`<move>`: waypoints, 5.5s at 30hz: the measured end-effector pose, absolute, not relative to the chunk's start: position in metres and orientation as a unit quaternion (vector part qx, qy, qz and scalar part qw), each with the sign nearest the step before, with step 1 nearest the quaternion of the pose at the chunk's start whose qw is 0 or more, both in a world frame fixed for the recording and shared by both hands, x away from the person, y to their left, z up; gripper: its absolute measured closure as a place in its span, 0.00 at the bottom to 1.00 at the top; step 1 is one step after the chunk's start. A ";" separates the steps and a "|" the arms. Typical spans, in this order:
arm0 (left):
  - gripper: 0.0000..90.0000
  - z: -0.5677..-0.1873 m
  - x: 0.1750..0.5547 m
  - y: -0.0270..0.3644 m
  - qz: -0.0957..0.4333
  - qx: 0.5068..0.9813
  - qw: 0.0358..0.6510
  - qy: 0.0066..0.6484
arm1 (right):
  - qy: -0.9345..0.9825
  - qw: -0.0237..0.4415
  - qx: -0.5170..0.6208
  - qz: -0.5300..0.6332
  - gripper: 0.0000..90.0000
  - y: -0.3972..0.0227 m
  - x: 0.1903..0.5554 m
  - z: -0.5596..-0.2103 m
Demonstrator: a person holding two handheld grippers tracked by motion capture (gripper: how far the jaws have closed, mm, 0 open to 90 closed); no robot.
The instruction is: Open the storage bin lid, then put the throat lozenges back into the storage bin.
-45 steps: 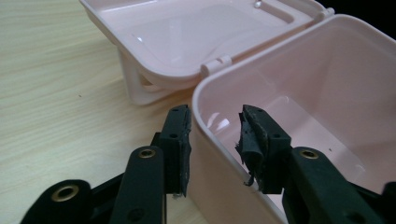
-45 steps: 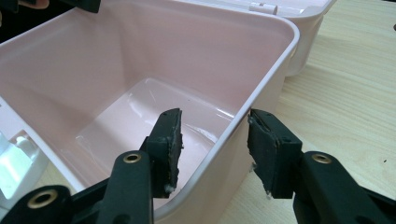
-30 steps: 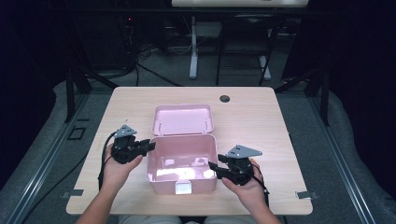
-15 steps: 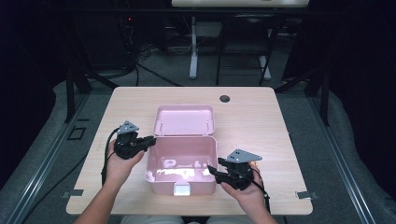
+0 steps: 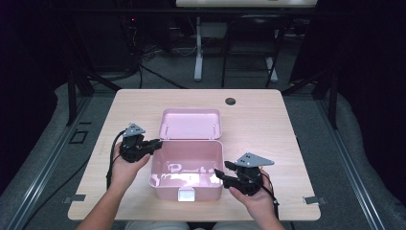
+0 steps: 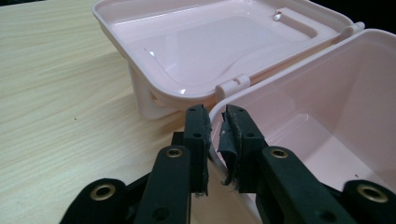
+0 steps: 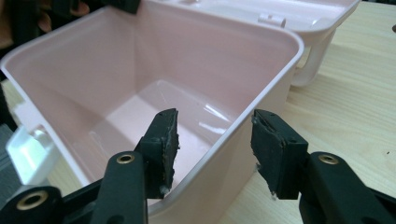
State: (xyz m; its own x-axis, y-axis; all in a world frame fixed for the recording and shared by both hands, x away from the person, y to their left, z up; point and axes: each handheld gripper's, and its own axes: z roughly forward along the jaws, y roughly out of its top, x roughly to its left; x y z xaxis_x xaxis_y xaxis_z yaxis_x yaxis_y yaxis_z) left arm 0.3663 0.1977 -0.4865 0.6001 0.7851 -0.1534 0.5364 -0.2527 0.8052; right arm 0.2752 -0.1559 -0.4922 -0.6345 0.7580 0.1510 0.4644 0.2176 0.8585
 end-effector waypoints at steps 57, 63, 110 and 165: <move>0.29 -0.455 0.348 0.235 0.159 0.783 0.430 0.420 | 0.856 0.081 0.447 0.246 0.16 -0.212 0.357 -0.494; 0.29 -0.454 0.347 0.235 0.159 0.782 0.431 0.421 | 0.864 0.061 0.456 0.205 0.16 -0.215 0.367 -0.497; 0.32 -0.457 0.349 0.235 0.148 0.787 0.424 0.424 | 0.883 0.016 0.461 0.087 0.15 -0.210 0.387 -0.542; 0.32 -0.458 0.349 0.235 0.145 0.785 0.425 0.426 | 0.897 0.011 0.436 0.066 0.22 -0.197 0.384 -0.513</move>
State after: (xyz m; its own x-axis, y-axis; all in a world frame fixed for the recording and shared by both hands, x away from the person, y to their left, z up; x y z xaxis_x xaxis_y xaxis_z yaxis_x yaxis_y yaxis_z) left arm 0.3490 0.2352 -0.4579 0.5957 0.7918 -0.1347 0.5453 -0.2756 0.7916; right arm 0.3841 -0.1975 -0.5129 -0.6191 0.7843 0.0388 0.7815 0.6105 0.1287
